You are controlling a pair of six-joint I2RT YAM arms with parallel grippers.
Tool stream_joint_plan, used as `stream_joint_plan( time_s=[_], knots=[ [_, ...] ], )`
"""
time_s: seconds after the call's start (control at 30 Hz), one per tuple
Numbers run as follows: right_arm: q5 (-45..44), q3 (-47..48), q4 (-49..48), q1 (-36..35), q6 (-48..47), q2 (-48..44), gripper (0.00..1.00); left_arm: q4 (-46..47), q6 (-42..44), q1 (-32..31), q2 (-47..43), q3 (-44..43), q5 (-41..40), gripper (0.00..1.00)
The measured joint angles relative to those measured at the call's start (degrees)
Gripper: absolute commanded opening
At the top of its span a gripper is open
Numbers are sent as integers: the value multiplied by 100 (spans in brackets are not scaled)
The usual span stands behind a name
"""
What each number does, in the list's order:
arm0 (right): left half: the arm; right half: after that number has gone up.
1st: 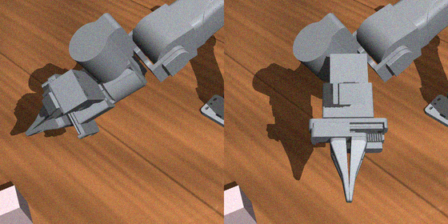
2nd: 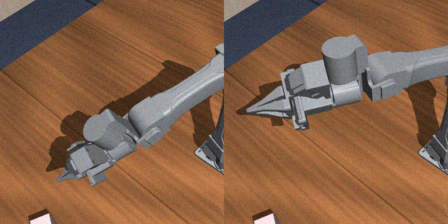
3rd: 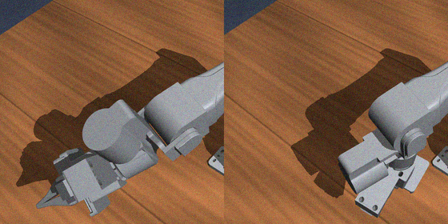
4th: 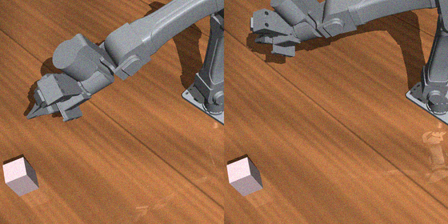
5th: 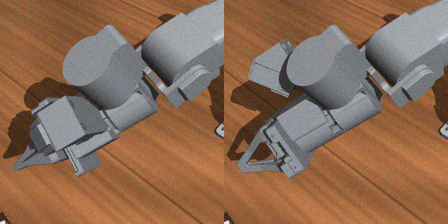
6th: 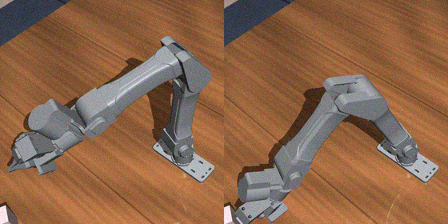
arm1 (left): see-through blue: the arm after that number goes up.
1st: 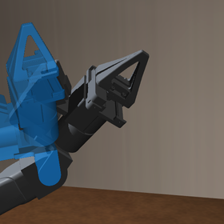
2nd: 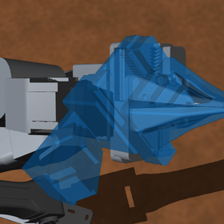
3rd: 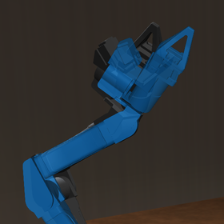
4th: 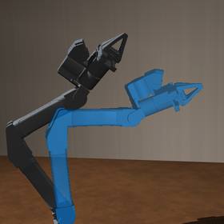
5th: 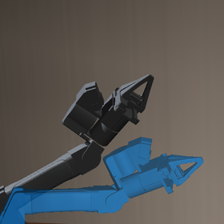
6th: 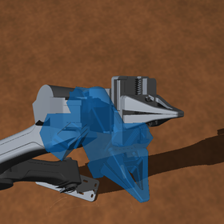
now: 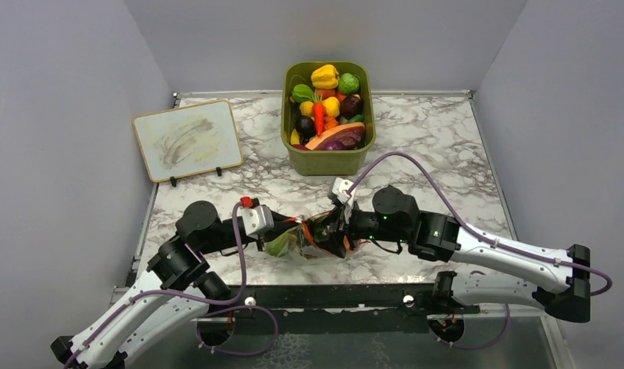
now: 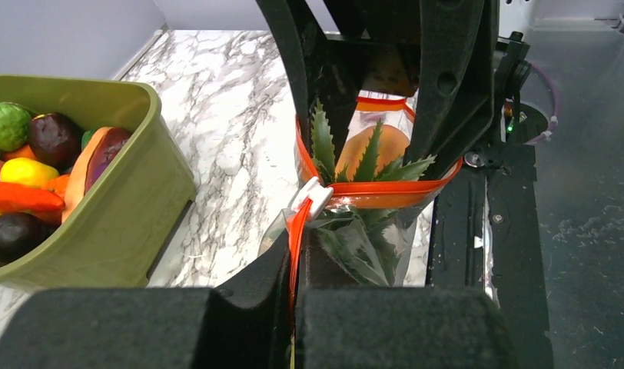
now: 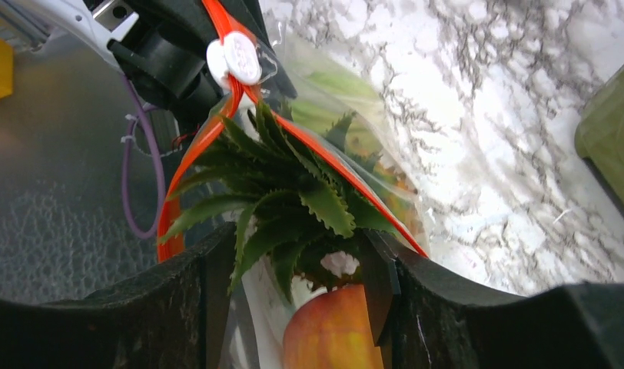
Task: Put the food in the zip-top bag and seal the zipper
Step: Adjust the zipper food storage bag at the center of the board.
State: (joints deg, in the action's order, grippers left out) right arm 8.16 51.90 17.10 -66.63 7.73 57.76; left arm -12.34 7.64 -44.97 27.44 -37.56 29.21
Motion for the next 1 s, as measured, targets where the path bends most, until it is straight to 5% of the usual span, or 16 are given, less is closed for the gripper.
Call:
stream_joint_plan(
  time_s=[0.2,0.33,0.47,0.57,0.7,0.77,0.83,1.0],
  knots=[
    [-111,-481,-1010,0,-157,13,61,-9,61,0,2,2,20,0],
    [-105,-774,-1668,0,-229,92,74,-11,90,2,-17,44,24,0],
    [-37,-1198,-2559,0,-289,234,75,-15,101,2,-9,107,44,0],
    [-74,-1530,-3224,-2,-258,293,68,-4,98,2,-9,177,70,0],
    [-391,-1773,-3845,-39,-122,330,34,37,94,22,-42,227,68,0],
    [-553,-1891,-4083,-61,-22,267,26,42,96,33,-52,227,52,0],
    [-684,-1954,-4133,-68,26,181,29,70,96,33,-55,227,31,0],
    [-796,-1943,-4046,-70,39,76,59,162,61,33,-42,227,-4,0]
  ],
)
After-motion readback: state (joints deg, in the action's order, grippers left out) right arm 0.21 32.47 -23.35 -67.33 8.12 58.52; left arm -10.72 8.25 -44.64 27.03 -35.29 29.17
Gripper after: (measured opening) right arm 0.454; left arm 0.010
